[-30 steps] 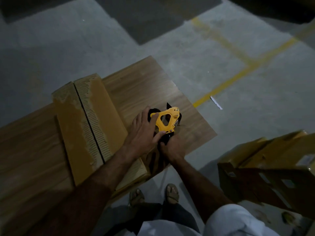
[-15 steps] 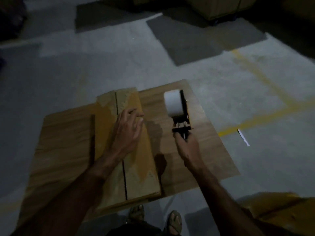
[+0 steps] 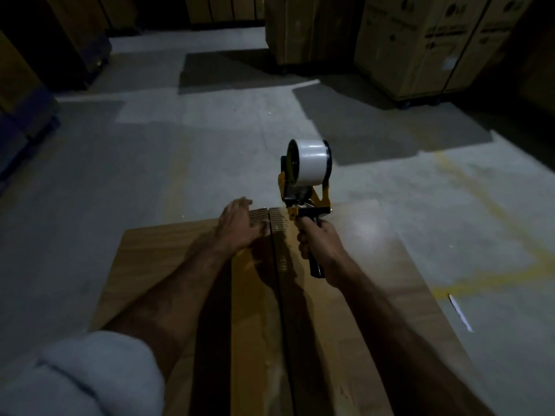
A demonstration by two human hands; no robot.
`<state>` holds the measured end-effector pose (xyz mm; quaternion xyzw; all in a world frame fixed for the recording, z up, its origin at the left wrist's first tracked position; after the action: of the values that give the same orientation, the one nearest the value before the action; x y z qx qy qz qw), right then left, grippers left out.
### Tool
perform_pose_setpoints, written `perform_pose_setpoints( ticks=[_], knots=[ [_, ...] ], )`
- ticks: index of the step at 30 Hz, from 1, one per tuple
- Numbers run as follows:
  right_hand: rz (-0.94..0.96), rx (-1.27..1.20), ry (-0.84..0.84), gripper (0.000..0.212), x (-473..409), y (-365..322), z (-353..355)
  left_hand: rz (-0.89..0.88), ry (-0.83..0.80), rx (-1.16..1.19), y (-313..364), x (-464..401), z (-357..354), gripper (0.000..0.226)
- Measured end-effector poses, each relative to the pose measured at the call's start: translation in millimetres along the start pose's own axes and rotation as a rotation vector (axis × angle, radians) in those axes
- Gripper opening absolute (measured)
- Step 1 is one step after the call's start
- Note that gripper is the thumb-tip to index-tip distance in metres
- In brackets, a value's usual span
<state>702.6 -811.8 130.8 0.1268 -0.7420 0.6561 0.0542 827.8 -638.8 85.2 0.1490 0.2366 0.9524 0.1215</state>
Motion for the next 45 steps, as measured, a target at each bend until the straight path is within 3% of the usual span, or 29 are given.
perform_pose_setpoints(
  ticks=[3, 9, 14, 19, 22, 26, 28, 34, 40, 45],
  knots=[
    [-0.007, 0.040, 0.017, 0.024, -24, 4, -15, 0.005, -0.137, 0.042, -26, -21, -6, 0.076],
    [-0.062, 0.099, 0.091, 0.029, -60, 15, -31, -0.097, -0.140, 0.066, -55, -36, -6, 0.056],
    [-0.068, 0.103, 0.092, 0.034, -78, 23, -39, -0.124, -0.201, 0.325, -70, -49, -14, 0.062],
    [-0.068, 0.171, 0.150, 0.033, -82, 36, -44, -0.172, -0.127, 0.584, -59, -60, -11, 0.070],
    [-0.068, 0.196, 0.154, 0.031, -83, 40, -44, -0.167, -0.170, 0.636, -52, -68, -14, 0.058],
    [-0.083, 0.208, 0.135, 0.030, -84, 40, -43, -0.176, -0.288, 0.736, -51, -75, -16, 0.022],
    [-0.112, 0.218, 0.130, 0.032, -83, 41, -42, -0.196, -0.363, 0.735, -51, -77, -14, 0.012],
    [-0.158, 0.166, 0.103, 0.034, -74, 50, -43, -0.192, -0.517, 0.659, -49, -83, -16, 0.021],
    [-0.178, 0.128, 0.115, 0.037, -72, 53, -39, -0.217, -0.671, 0.568, -45, -73, -17, 0.008],
    [-0.172, 0.137, 0.118, 0.037, -71, 56, -36, -0.251, -0.666, 0.468, -44, -75, -21, 0.020]
  ],
)
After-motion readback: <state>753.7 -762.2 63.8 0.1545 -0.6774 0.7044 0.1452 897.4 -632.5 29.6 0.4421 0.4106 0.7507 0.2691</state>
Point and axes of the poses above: each hand's wrist, its own x-axis away from the middle knuckle, its own z-axis out of the back of the hand, y = z × x, the point moved 6 cm from there along -x, towards the middle knuckle, and after that the axes turned 11 degrees about -y, right-handed, at the moved point
